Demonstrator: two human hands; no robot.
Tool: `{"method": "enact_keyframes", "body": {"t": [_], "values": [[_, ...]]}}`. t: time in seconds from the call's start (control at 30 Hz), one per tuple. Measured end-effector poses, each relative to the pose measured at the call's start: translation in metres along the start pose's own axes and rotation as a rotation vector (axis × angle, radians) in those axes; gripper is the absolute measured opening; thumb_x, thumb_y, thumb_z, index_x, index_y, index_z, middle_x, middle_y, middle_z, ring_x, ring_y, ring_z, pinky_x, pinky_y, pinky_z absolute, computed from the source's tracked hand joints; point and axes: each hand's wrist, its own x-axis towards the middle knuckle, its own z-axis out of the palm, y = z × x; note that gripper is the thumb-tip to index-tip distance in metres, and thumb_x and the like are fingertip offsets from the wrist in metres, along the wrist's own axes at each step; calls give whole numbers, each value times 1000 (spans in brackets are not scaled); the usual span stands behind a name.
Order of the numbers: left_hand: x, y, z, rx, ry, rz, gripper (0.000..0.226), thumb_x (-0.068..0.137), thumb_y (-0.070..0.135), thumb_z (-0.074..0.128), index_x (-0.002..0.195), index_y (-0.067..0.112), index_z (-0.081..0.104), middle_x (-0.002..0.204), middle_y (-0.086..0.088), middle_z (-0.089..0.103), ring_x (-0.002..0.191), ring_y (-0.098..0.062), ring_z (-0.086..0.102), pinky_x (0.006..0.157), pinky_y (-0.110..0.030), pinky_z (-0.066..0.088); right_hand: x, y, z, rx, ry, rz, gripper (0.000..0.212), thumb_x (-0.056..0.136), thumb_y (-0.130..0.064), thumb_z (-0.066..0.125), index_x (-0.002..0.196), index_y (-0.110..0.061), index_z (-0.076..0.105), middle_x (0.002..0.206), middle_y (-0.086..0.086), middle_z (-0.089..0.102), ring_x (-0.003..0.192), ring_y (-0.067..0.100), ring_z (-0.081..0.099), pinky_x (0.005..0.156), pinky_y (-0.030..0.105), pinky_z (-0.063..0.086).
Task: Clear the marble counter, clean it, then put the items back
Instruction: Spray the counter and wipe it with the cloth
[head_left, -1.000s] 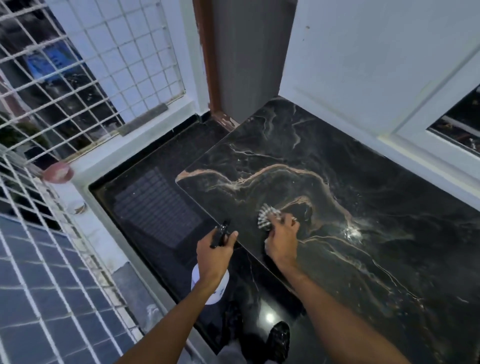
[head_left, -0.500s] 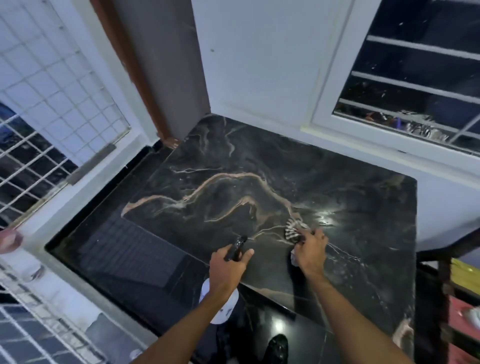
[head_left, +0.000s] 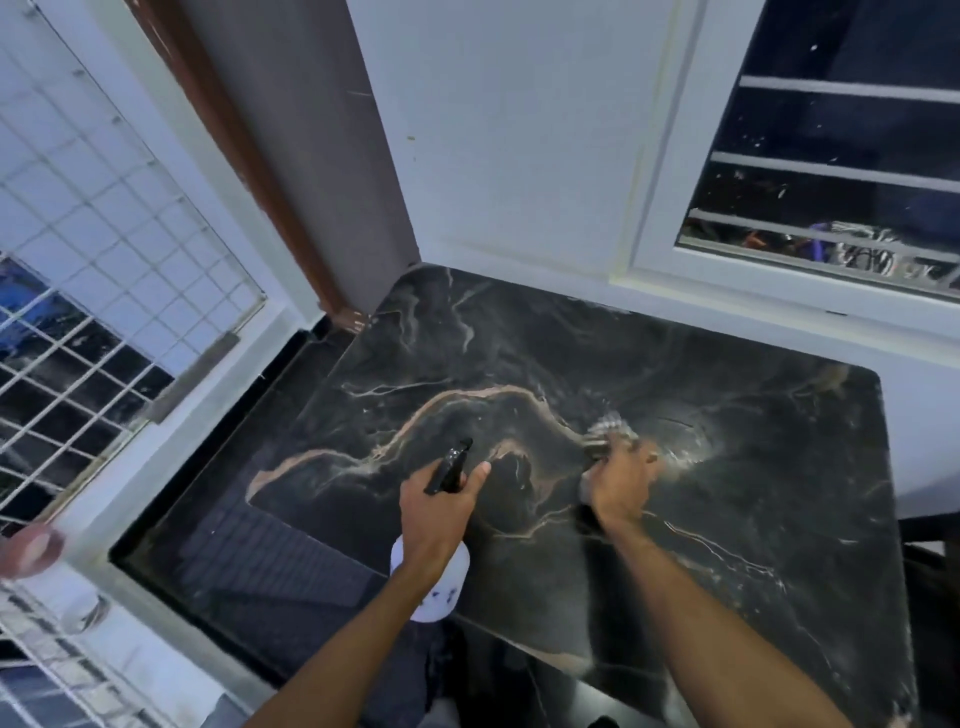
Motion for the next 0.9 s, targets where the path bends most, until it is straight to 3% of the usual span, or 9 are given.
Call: {"method": "enact_keyframes", "body": {"t": [0.13,0.27,0.37,0.47,0.53,0.63,0.73,0.8,0.9], "values": [[55,1,-15,-22,-58,-2,49,84,33,86,63,0,56,59,-16,59,55,-21,54,66,-37,50,-4,-40,49,-106,-168,-438,54,83,-6,53,130,-32,61,127,5,43,115,30,41,92,45,49],[113,1,-40,-11,-44,32,47,84,34,86,63,3,57,55,-6,60,54,-12,54,66,-33,50,58,-72,49,-73,59,-12,51,79,-5,60,126,-23,65,124,19,46,111,43,46,91,45,45],[150,-3,-64,-40,-51,0,49,84,32,86,58,6,53,51,6,52,53,-8,49,66,-33,48,27,-135,94,-167,-25,-267,55,73,-9,57,125,-26,62,122,15,46,107,41,46,92,48,47],[178,-3,-87,42,-59,21,50,85,31,86,51,18,50,48,10,56,52,-5,54,60,-12,41,-17,-179,143,-154,-250,-557,60,78,-7,52,132,-32,55,129,7,41,115,34,41,87,46,51],[195,-7,-102,44,-46,8,49,85,32,85,54,14,52,49,4,56,51,-6,53,56,-10,41,-4,-195,143,-58,-258,-518,58,80,-6,49,132,-32,58,126,5,41,114,31,40,87,45,53],[216,-18,-124,10,-23,-18,50,86,34,85,59,5,54,52,-7,55,48,-8,47,53,-13,41,19,-218,149,-70,-142,-242,54,83,-1,50,130,-27,61,129,8,41,116,33,38,92,52,51],[228,-23,-139,19,-16,-24,47,86,34,84,58,11,54,53,2,55,48,-5,49,54,-10,42,-14,-258,175,-164,-290,-546,64,82,2,55,138,-31,54,136,7,40,121,32,38,95,46,52],[233,-24,-146,35,-13,-21,44,87,31,83,57,19,55,53,7,57,50,-1,54,54,-7,42,-30,-266,191,-169,-394,-776,66,83,2,54,138,-34,53,133,5,41,119,30,39,86,43,56],[238,-27,-155,33,7,-7,48,87,31,83,54,19,51,51,6,53,48,-4,50,55,-7,42,-8,-275,196,-107,-308,-527,60,84,4,52,131,-31,60,127,4,42,113,30,39,81,45,57]]}}
